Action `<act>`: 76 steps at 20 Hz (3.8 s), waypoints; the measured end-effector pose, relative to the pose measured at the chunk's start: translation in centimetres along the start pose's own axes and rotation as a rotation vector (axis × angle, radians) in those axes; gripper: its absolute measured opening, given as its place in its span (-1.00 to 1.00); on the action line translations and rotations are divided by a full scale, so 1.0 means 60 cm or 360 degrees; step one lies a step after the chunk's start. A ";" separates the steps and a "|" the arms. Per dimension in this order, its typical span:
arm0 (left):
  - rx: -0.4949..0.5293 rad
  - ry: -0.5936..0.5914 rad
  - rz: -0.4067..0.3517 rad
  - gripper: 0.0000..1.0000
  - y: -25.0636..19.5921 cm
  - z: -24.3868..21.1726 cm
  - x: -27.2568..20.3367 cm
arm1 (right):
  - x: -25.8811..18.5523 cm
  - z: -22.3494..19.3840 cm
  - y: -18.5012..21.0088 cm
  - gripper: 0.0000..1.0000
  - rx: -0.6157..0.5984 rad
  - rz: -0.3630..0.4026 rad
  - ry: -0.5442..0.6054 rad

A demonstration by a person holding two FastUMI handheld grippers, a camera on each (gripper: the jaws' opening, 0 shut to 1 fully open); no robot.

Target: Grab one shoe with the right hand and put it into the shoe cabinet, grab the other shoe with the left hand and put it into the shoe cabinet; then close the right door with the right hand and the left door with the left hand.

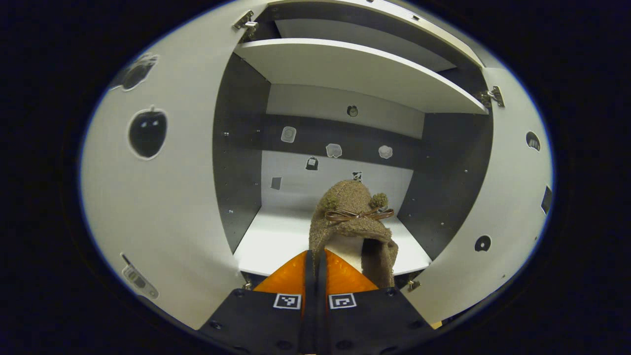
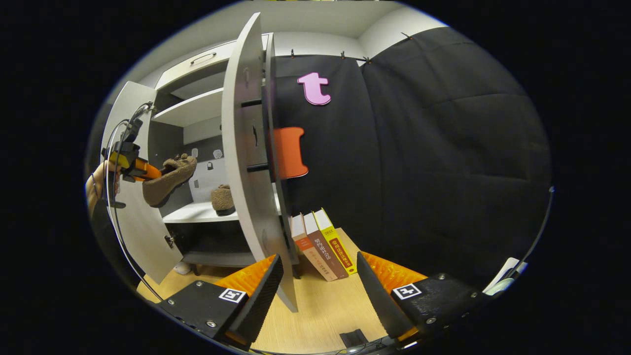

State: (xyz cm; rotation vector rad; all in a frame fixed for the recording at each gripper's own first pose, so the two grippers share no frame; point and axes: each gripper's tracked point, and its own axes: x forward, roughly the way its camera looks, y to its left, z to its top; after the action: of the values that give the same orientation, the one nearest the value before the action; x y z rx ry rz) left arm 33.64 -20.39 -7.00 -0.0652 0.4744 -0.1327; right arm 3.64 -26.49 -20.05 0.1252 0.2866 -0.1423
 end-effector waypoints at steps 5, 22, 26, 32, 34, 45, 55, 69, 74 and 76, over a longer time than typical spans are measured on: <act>0.0000 0.0086 0.0009 -0.87 -0.003 0.004 0.148 | 0.009 0.011 -0.031 0.85 0.0008 -0.0115 -0.0010; -0.0035 0.0194 -0.0053 -0.60 0.010 -0.047 0.268 | 0.045 0.020 -0.027 0.85 -0.0006 -0.0176 0.0033; 0.0055 0.0043 -0.0140 -0.17 -0.014 0.010 0.187 | 0.051 0.022 -0.011 0.85 0.0006 -0.0137 0.0035; 0.0053 -0.0211 -0.0343 0.81 -0.067 0.064 0.013 | 0.063 0.034 0.023 0.85 -0.0018 -0.0036 0.0029; 0.0089 -0.0306 -0.0317 0.72 -0.057 0.077 -0.043 | 0.065 0.043 0.032 0.85 -0.0026 -0.0002 0.0001; 0.0211 -0.0671 -0.0201 0.89 0.028 0.082 -0.332 | 0.066 0.049 0.073 0.83 -0.0117 0.0076 -0.0062; 0.0139 -0.0718 -0.0073 0.89 0.201 0.044 -0.471 | 0.061 0.037 0.171 0.97 -0.0092 0.0172 -0.0075; 0.0097 -0.0679 0.0052 0.93 0.374 -0.003 -0.480 | 0.098 0.015 0.329 0.82 -0.0106 0.0275 -0.0044; 0.0089 -0.0623 0.0108 0.94 0.426 -0.053 -0.441 | 0.097 0.016 0.352 0.85 -0.0111 0.0266 -0.0068; 0.0077 -0.0597 0.0117 0.97 0.441 -0.077 -0.419 | 0.093 0.023 0.355 0.85 -0.0116 0.0262 -0.0076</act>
State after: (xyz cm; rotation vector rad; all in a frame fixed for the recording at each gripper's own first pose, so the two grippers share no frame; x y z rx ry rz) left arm 12.32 9.20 -2.22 -0.0242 0.0985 -0.0573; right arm 12.65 -6.44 -18.18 0.0725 0.2324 0.0282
